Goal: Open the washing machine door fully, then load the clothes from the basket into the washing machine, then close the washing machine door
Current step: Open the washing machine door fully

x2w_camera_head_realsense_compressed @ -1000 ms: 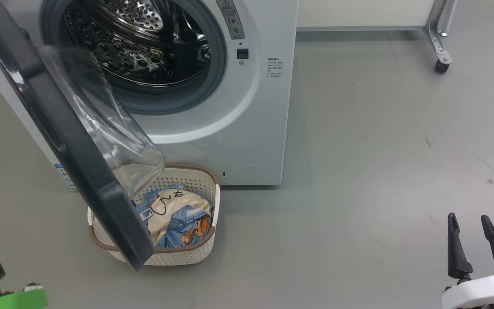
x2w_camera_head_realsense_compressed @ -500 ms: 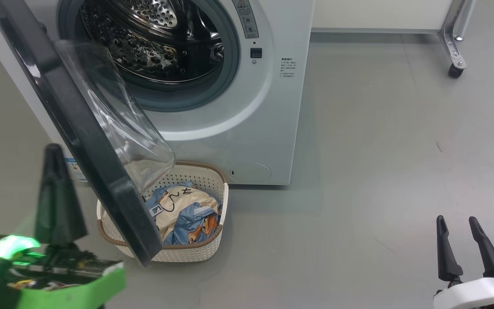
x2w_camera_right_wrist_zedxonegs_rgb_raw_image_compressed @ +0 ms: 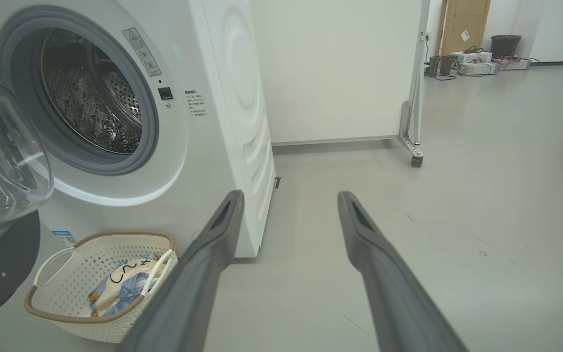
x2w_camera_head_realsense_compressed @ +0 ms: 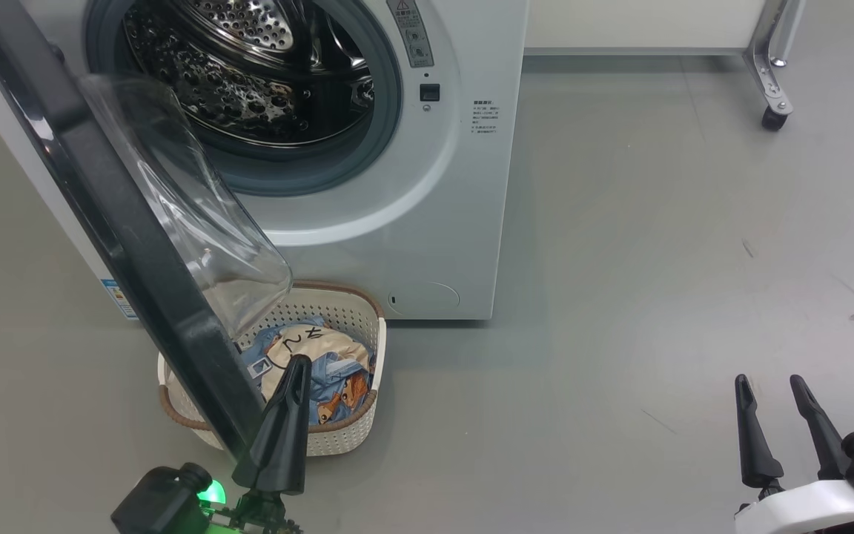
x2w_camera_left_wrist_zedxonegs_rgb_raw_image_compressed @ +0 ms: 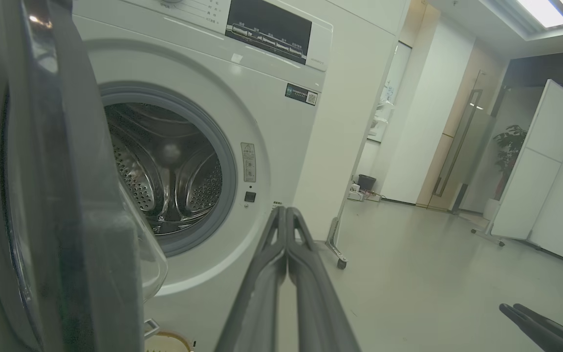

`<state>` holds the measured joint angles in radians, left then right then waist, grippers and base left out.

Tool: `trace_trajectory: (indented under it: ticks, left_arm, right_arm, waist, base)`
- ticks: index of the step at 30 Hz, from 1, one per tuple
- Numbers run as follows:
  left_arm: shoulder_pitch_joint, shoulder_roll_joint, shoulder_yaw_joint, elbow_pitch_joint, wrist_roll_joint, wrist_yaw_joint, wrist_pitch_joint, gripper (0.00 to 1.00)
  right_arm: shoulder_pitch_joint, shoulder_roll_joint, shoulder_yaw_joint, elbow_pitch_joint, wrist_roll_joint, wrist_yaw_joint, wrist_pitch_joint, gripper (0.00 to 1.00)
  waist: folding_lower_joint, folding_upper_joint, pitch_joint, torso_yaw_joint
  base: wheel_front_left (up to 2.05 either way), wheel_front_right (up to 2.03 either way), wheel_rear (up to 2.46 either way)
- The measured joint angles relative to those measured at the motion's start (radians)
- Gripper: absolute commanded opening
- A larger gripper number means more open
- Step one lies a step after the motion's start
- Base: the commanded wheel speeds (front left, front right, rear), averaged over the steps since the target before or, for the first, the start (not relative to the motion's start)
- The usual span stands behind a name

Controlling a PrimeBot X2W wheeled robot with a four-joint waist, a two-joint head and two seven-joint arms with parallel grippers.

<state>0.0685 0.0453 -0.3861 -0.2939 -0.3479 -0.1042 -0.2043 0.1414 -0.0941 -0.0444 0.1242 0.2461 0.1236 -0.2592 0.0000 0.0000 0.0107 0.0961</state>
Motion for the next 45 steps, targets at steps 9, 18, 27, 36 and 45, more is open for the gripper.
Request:
trace_trajectory:
  ticks: [9, 18, 27, 36, 45]
  left_arm:
    - [-0.003, 0.000, -0.013, 0.105, 0.000, 0.033, 0.008, 0.00]
    - [-0.041, 0.000, -0.005, 0.200, -0.002, 0.082, 0.000, 0.00]
    - [-0.089, -0.001, 0.003, 0.271, -0.002, 0.131, -0.013, 0.00]
    - [-0.137, -0.001, 0.002, 0.311, -0.008, 0.169, -0.025, 0.00]
    - [-0.167, -0.002, -0.012, 0.338, -0.033, 0.179, -0.027, 0.00]
  right_arm:
    - [-0.002, -0.001, 0.017, 0.003, 0.000, 0.000, 0.000, 1.00]
    - [-0.002, -0.003, 0.010, 0.003, 0.002, 0.000, 0.000, 1.00]
    - [-0.002, -0.003, 0.011, 0.002, 0.005, 0.000, 0.000, 1.00]
    - [-0.003, -0.003, 0.000, -0.004, 0.009, 0.000, 0.000, 1.00]
    - [-0.008, -0.005, -0.011, -0.006, 0.009, 0.000, 0.000, 1.00]
  waist:
    - [0.0000, 0.0000, 0.005, -0.018]
    - [0.0000, 0.0000, 0.011, -0.032]
    - [0.0000, 0.0000, 0.019, -0.040]
    - [0.0000, 0.0000, 0.047, -0.031]
    - [0.0000, 0.0000, 0.065, -0.002]
  base:
    - [0.00, 0.00, 0.00]
    - [0.00, 0.00, 0.00]
    - [0.00, 0.00, 0.00]
    - [0.00, 0.00, 0.00]
    - [0.00, 0.00, 0.00]
